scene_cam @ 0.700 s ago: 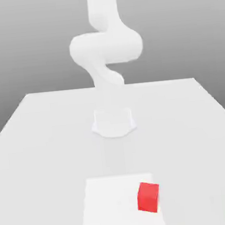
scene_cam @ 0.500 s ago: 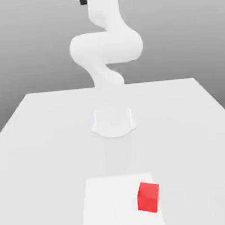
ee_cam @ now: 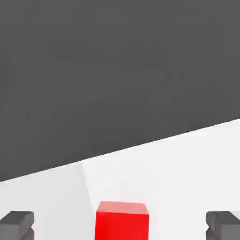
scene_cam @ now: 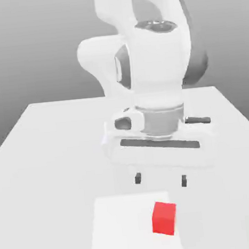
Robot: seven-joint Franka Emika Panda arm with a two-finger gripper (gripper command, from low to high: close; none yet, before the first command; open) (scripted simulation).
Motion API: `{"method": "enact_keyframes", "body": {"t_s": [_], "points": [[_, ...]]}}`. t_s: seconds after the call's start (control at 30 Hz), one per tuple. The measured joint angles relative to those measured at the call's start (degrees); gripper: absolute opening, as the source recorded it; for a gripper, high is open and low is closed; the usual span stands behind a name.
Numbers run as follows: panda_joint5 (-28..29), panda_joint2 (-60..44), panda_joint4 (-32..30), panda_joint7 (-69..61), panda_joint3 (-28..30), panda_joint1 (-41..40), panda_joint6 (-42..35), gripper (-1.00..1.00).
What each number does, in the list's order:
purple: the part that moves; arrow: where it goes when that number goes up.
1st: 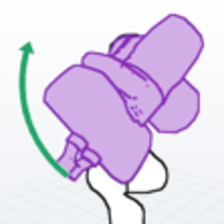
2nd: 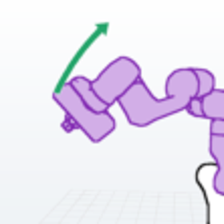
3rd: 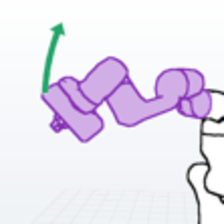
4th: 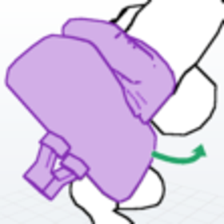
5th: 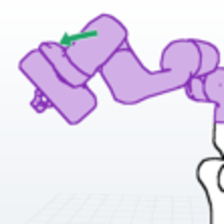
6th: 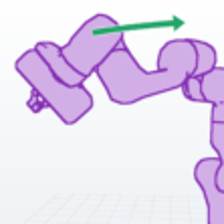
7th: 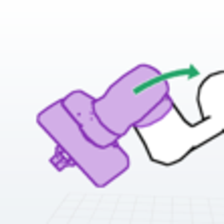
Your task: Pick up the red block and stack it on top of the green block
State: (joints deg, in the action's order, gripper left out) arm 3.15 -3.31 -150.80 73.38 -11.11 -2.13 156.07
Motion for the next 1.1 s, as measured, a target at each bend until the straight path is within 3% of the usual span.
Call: {"method": "enact_keyframes", "body": {"t_s": [0.2,0.23,0.47,0.67,1.0,1.1], "points": [[4.53,-12.41,0.67,4.58,3.82,3.02,9.61,0.00],[5.20,-13.89,0.89,5.07,4.53,3.58,10.81,-1.00],[5.37,-13.96,0.89,5.25,4.56,3.59,10.96,-1.00],[0.05,-3.62,-0.30,1.24,1.34,2.12,1.83,-1.00],[5.40,-11.57,18.94,2.80,-8.17,14.58,-10.75,-1.00],[8.21,-16.27,21.47,4.57,-7.56,17.18,-8.53,-1.00]]}}
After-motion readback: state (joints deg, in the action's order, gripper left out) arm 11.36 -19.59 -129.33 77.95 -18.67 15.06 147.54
